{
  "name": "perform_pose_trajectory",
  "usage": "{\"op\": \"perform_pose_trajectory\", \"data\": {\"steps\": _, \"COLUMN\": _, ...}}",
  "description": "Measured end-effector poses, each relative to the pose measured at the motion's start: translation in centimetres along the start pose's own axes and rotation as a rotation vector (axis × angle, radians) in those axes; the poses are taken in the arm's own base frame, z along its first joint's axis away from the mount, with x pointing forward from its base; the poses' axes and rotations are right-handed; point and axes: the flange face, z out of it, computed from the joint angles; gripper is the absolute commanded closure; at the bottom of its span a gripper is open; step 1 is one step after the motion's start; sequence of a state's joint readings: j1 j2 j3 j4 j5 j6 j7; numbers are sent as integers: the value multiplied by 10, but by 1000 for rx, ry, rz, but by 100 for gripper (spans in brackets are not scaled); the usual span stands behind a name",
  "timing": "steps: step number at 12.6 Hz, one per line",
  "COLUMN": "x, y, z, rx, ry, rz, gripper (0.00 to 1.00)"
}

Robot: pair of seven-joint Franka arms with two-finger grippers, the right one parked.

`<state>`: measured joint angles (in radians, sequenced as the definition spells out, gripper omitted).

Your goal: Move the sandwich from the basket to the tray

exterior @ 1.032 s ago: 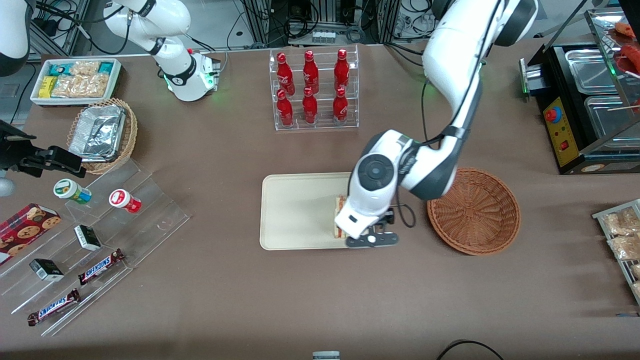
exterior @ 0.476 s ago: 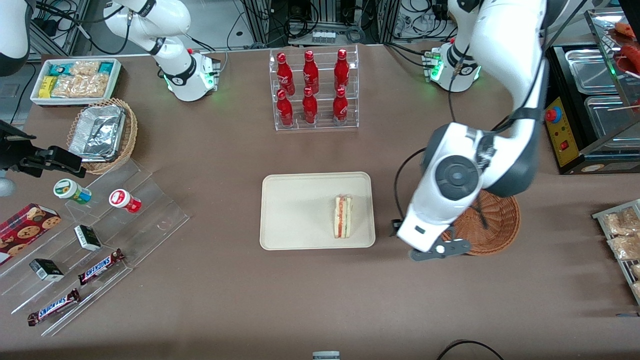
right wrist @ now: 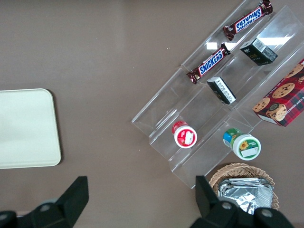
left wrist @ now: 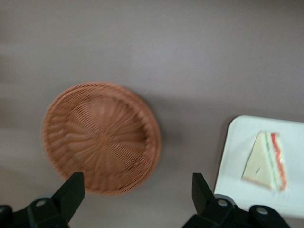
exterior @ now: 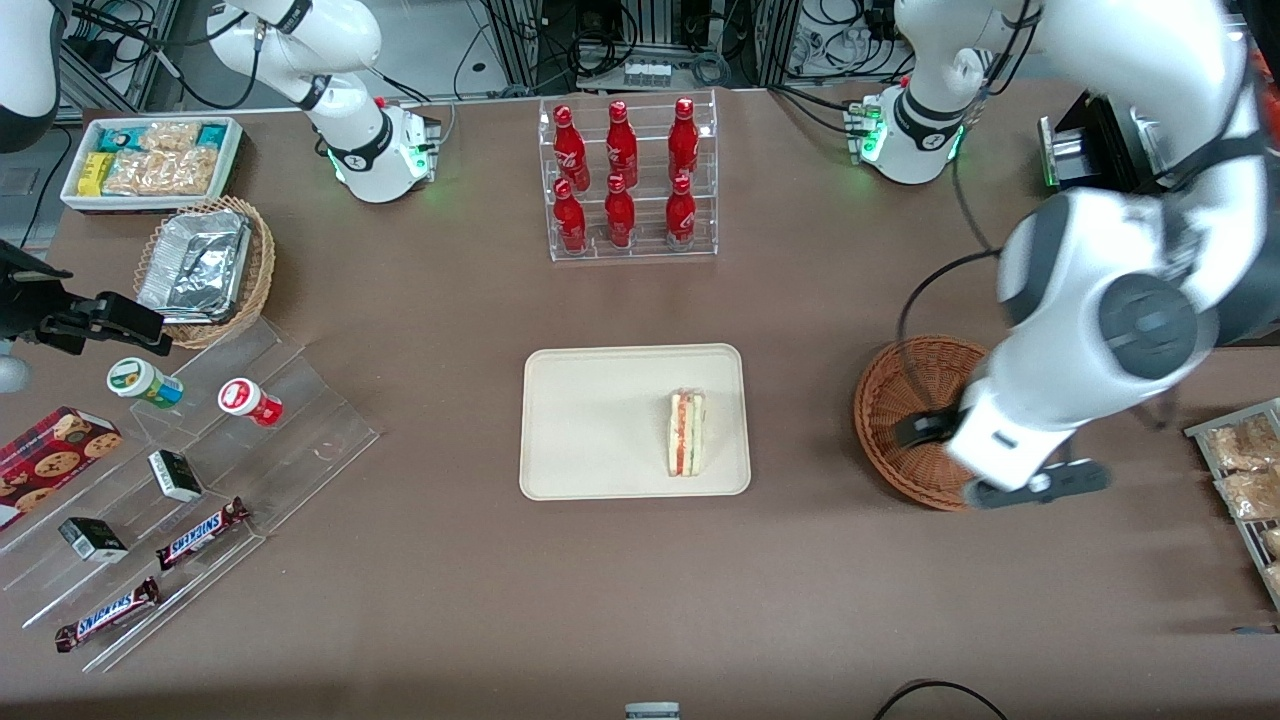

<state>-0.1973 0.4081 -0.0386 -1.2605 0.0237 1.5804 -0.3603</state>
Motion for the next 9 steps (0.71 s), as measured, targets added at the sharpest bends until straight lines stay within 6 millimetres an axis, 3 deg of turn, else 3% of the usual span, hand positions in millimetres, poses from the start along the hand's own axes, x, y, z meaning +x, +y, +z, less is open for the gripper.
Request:
{"op": "perform_pose_trajectory", "data": {"steps": 4, "x": -39, "y": -63, "z": -62, "rx": 12, "ry": -68, "rz": 45, "gripper": 0}}
{"op": "perform_pose_trajectory", "data": {"steps": 9, "x": -93, "y": -89, "z": -104, "rx": 25, "ry": -95, "rz": 26, "gripper": 0}}
